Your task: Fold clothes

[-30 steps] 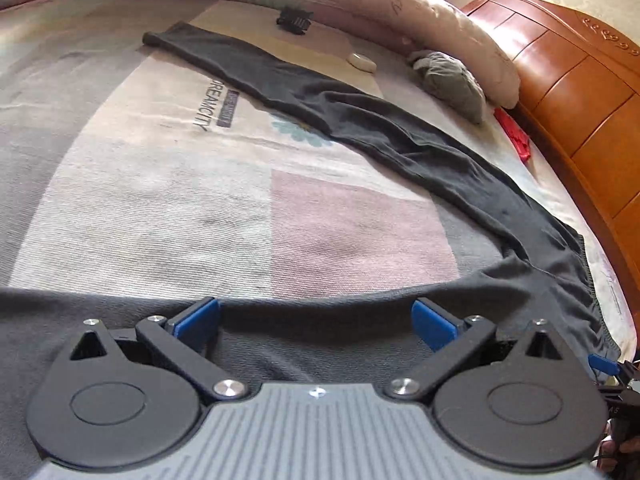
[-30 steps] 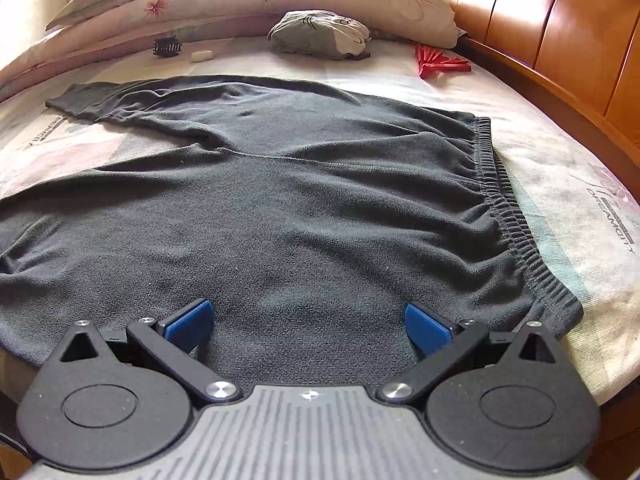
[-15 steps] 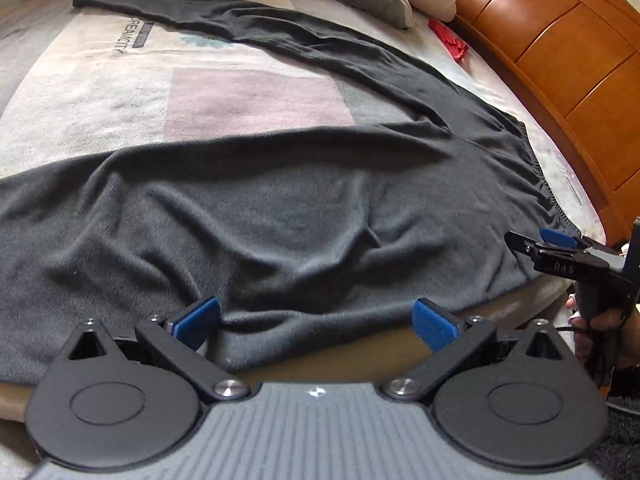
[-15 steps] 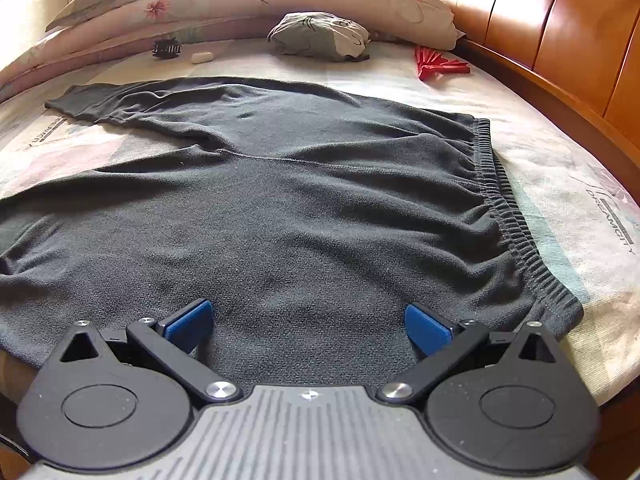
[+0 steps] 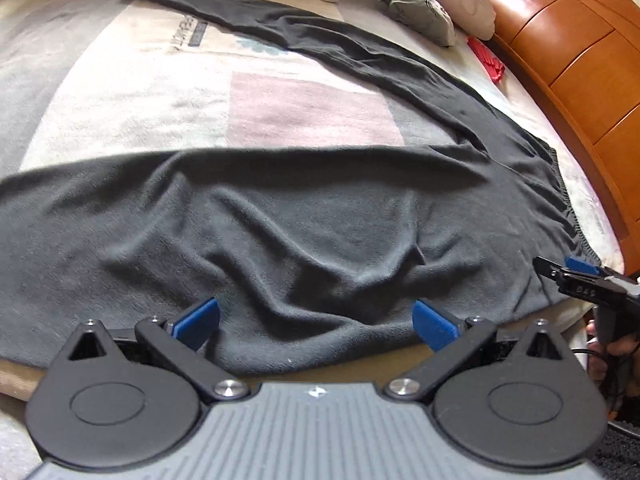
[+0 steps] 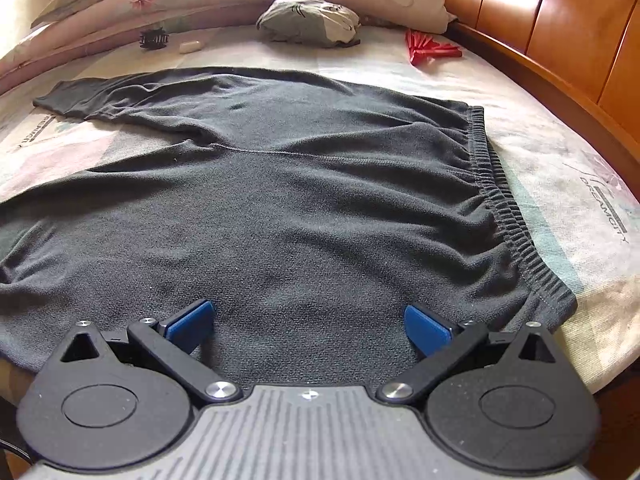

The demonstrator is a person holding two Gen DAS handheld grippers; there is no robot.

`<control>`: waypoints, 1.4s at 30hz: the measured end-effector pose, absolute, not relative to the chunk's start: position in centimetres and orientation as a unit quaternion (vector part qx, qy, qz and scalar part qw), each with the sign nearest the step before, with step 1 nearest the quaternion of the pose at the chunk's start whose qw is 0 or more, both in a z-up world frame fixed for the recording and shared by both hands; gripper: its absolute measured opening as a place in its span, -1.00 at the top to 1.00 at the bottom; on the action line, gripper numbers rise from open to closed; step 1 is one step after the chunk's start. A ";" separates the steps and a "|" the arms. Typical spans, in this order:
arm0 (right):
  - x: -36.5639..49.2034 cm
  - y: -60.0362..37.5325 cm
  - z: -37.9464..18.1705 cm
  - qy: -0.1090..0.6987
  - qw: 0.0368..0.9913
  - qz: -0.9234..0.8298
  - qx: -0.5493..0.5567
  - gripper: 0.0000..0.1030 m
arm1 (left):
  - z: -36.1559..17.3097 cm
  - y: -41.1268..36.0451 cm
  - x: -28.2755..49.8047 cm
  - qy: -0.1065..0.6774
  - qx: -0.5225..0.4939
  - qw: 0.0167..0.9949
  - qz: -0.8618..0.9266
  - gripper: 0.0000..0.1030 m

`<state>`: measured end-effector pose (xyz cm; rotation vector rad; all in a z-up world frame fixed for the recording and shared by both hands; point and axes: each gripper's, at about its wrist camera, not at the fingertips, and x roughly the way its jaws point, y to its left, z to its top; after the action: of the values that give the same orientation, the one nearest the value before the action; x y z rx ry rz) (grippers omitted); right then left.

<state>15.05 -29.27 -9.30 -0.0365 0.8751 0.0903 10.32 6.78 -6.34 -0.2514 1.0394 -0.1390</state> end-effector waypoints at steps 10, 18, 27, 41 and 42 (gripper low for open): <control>13.4 -19.4 -7.3 0.398 0.890 0.205 -0.083 -1.00 | -7.9 6.2 9.4 0.505 -0.040 0.861 -0.037 -0.98; 12.2 -16.7 -9.5 0.411 0.873 0.225 -0.135 -1.00 | -6.0 8.2 8.9 0.478 -0.062 0.876 -0.035 -0.98; 11.8 -17.2 -9.6 0.411 0.873 0.228 -0.130 -1.00 | -7.2 11.8 12.7 0.468 -0.085 0.879 0.014 -0.97; 12.1 -17.5 -9.2 0.423 0.865 0.236 -0.129 -1.00 | -7.0 18.3 13.7 0.457 -0.159 0.864 0.137 -0.98; 12.3 -17.6 -9.0 0.426 0.864 0.235 -0.127 -1.00 | -6.7 18.0 13.8 0.453 -0.156 0.868 0.131 -0.98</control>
<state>12.28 -17.63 -9.04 -0.2651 0.8928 0.4926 13.78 18.00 -6.68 -0.3258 0.9491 0.2735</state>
